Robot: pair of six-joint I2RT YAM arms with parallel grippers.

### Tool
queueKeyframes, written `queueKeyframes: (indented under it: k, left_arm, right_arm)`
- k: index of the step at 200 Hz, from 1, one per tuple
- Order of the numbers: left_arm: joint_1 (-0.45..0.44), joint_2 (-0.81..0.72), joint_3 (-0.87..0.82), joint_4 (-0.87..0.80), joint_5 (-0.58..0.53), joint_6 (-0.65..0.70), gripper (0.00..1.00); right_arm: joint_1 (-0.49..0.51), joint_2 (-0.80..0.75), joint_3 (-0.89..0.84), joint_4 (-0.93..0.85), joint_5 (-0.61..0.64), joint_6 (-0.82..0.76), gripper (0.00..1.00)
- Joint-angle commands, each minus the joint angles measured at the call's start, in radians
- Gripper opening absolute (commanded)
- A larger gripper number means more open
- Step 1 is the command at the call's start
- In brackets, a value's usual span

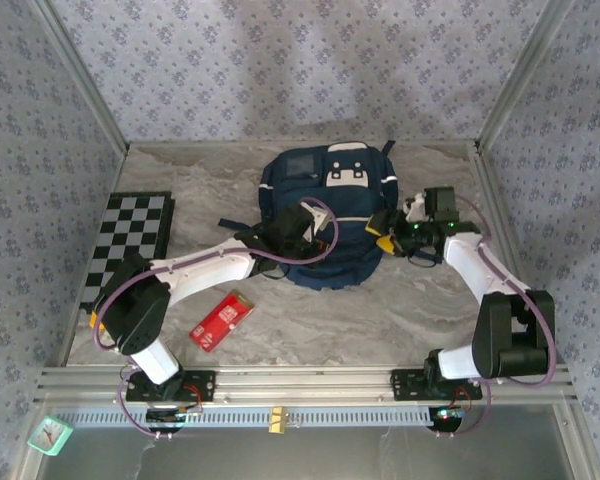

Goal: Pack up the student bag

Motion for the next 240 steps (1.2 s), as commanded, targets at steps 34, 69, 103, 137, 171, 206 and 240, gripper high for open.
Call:
queueKeyframes:
  k: [34, 69, 103, 137, 171, 206, 240]
  left_arm:
    - [-0.006, 0.007, 0.048, 0.005, 0.013, -0.011, 0.00]
    - [-0.007, 0.004, 0.054, -0.003, 0.014, 0.000, 0.00]
    - [-0.006, -0.008, 0.052, -0.024, -0.004, 0.009, 0.00]
    - [-0.005, -0.016, 0.041, -0.034, -0.038, 0.031, 0.00]
    - [-0.003, -0.013, 0.045, -0.033, -0.035, 0.026, 0.00]
    - [-0.003, -0.013, 0.046, -0.030, -0.038, 0.020, 0.00]
    - [-0.003, -0.011, 0.049, -0.031, -0.036, 0.022, 0.00]
  right_arm:
    - [0.095, 0.080, -0.004, 0.297, -0.030, 0.214, 0.52]
    - [0.095, 0.129, -0.009, 0.423, -0.009, 0.296, 0.41]
    - [0.125, 0.050, 0.034, 0.213, 0.079, 0.186, 0.52]
    - [0.123, -0.052, 0.059, 0.065, 0.146, 0.097, 0.53]
    - [0.146, -0.052, 0.010, 0.127, 0.145, 0.196, 0.51]
    - [0.190, 0.011, -0.001, 0.206, 0.155, 0.261, 0.51]
    - [0.213, 0.087, 0.019, 0.322, 0.158, 0.298, 0.47]
